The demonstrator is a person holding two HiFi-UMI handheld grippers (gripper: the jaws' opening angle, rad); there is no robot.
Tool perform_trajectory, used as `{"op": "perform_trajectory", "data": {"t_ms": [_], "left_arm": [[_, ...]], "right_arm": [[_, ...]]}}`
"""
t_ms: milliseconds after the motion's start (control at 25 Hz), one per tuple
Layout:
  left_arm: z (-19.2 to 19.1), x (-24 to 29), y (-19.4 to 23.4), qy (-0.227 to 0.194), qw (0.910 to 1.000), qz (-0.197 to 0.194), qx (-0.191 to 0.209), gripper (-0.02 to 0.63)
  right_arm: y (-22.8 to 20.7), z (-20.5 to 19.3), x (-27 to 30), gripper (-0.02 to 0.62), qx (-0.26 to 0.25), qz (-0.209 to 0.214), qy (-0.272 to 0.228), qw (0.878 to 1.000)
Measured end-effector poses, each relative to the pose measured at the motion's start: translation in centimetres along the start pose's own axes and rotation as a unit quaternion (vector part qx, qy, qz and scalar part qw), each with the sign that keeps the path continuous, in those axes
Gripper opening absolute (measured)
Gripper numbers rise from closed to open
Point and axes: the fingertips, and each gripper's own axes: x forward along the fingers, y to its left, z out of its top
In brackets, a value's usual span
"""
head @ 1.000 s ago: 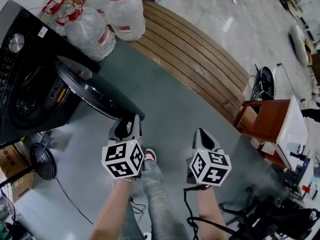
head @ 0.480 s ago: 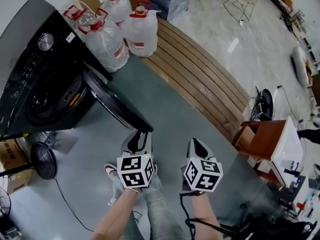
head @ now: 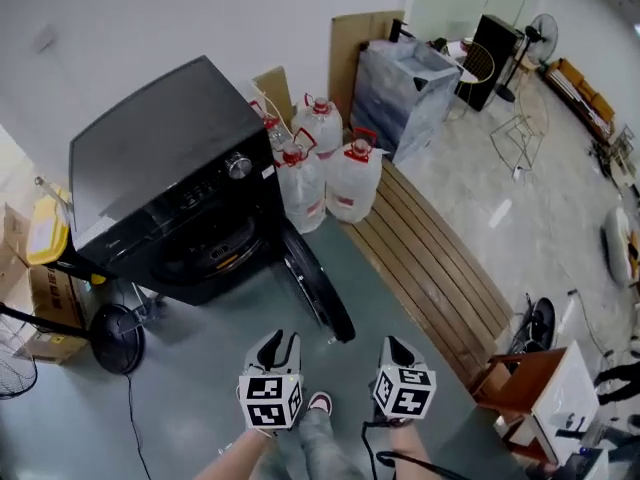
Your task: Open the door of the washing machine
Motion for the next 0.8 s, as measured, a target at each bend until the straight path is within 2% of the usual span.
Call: {"op": "perform_trajectory", "data": {"t_ms": [200, 400, 560, 800], "left_arm": [[4.7, -6.9, 5.1, -0.037, 0.9983, 0.037, -0.025, 0.091], [9.6, -13.2, 9.4, -0.095, 0.9913, 0.083, -0.036, 0.061], [12.0, -17.7, 12.3, -0.138, 0.9833, 0.114, -0.034, 0.038], [14.1, -21.9, 15.7, -0.157, 0.9784, 0.123, -0.054, 0.028]], "right_arm": [[6.9, 6.3, -2.7, 0.005, -0.036, 0.053, -0.037, 0.997], [13.3, 12.4, -5.1, 0.005, -0.069, 0.107, -0.081, 0.989], [17.7, 15.0, -6.5, 0.005, -0.101, 0.137, -0.107, 0.98], [22.8, 17.9, -8.6, 0.005, -0.114, 0.165, -0.137, 0.97]]}}
